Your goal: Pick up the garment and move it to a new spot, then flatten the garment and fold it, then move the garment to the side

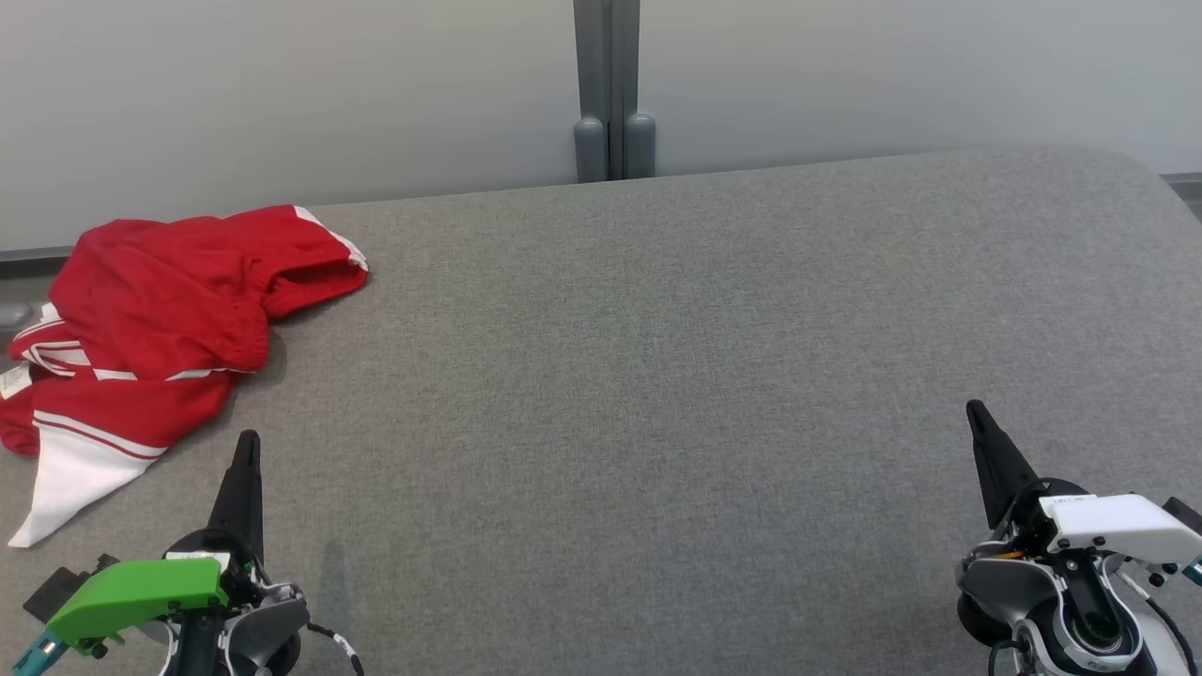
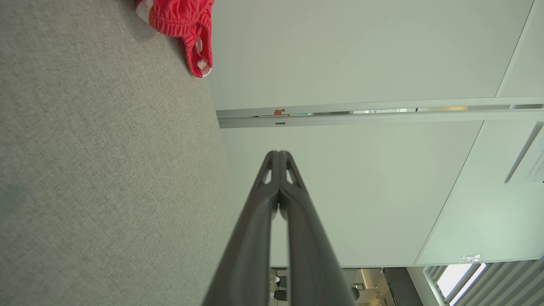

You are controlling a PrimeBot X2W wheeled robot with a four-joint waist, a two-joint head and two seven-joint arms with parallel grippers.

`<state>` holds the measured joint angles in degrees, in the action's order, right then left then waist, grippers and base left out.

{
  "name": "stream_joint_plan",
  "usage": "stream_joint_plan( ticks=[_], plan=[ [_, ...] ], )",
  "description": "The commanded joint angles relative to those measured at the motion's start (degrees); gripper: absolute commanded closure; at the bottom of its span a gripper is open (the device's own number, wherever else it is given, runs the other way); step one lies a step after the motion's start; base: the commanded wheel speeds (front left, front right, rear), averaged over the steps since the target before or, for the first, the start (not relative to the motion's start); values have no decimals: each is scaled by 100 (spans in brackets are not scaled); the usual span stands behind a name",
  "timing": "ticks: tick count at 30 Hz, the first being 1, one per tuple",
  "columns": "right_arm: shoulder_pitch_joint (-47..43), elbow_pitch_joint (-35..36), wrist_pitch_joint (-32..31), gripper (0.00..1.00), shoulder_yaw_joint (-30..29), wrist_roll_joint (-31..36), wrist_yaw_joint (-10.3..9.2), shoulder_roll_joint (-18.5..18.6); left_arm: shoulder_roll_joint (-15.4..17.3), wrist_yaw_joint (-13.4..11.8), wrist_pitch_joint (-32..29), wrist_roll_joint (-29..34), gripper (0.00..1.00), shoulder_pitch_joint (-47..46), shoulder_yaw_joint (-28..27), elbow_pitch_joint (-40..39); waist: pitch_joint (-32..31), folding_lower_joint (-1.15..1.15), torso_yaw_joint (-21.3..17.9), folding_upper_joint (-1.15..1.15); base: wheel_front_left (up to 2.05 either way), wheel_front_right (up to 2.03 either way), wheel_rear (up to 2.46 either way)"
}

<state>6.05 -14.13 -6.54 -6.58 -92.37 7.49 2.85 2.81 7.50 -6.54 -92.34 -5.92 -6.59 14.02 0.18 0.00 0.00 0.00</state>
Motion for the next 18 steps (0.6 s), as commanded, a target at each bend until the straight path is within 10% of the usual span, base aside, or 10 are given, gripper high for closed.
stream_joint_plan(
  ticks=[1,18],
  plan=[
    [36,30,-6,100,4,-6,0,7,16,15,-11,-13,100,-68,-3,-6,0,0,0,0,0,0,0],
    [36,30,-6,100,4,-6,0,7,16,15,-11,-13,100,-68,-3,-6,0,0,0,0,0,0,0]
  ],
)
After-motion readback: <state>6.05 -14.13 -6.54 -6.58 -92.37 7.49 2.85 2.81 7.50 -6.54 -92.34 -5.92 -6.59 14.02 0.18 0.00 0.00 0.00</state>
